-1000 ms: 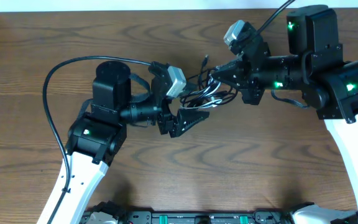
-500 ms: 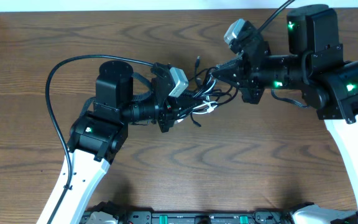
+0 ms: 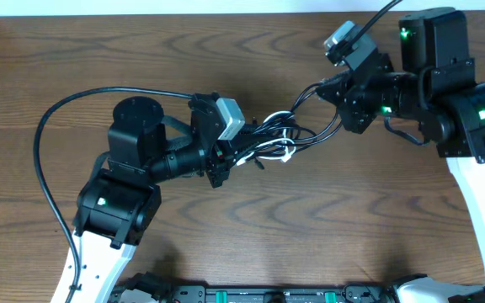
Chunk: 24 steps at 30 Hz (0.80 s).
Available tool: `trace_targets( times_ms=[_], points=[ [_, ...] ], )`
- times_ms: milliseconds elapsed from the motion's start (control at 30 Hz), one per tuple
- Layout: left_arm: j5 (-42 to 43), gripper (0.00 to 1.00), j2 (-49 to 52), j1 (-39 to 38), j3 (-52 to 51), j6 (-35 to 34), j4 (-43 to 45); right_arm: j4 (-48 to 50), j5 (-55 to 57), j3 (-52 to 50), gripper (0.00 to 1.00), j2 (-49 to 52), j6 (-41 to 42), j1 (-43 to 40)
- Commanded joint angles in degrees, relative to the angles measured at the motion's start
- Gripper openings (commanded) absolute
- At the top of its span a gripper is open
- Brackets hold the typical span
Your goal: Untangle cables
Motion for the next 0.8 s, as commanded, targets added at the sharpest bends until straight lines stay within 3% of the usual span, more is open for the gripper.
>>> trace_targets(
  times_ms=[0, 167, 200, 300, 333, 433, 600, 767],
  points=[
    [-0.63, 0.09, -1.77, 0.04, 1.14, -0.66, 0.22, -0.35, 4.9, 1.11, 0.01, -0.59, 0.57, -2.32],
    [-1.29, 0.09, -2.01, 0.04, 1.14, -0.68, 0.2, -0.68, 5.16, 1.11, 0.02, -0.59, 0.59, -2.64],
    [-1.29, 0.09, -2.01, 0.04, 1.14, -0.7, 0.2, -0.66, 5.16, 1.11, 0.06, -0.57, 0.59, -2.64],
    [-1.29, 0.09, -2.01, 0.04, 1.14, -0.85, 0.2, -0.68, 5.14, 1.11, 0.88, -0.57, 0.61, -2.64],
    [-1.27, 0.09, -2.01, 0.04, 1.14, -0.87, 0.22, -0.74, 5.14, 1.11, 0.99, -0.57, 1.05, -2.62],
    [-1.27, 0.09, -2.01, 0.04, 1.14, -0.9, 0.33, -1.14, 3.5, 1.11, 0.99, -0.57, 2.08, -2.62],
    [-10.64, 0.08, -2.08, 0.04, 1.14, -16.11, 6.82, -1.36, 2.03, 1.09, 0.99, -0.57, 2.99, -2.64],
    [-20.65, 0.08, -2.05, 0.02, 1.14, -22.6, 8.94, -1.14, 2.16, 1.09, 0.99, -0.57, 5.62, -2.64]
  ],
)
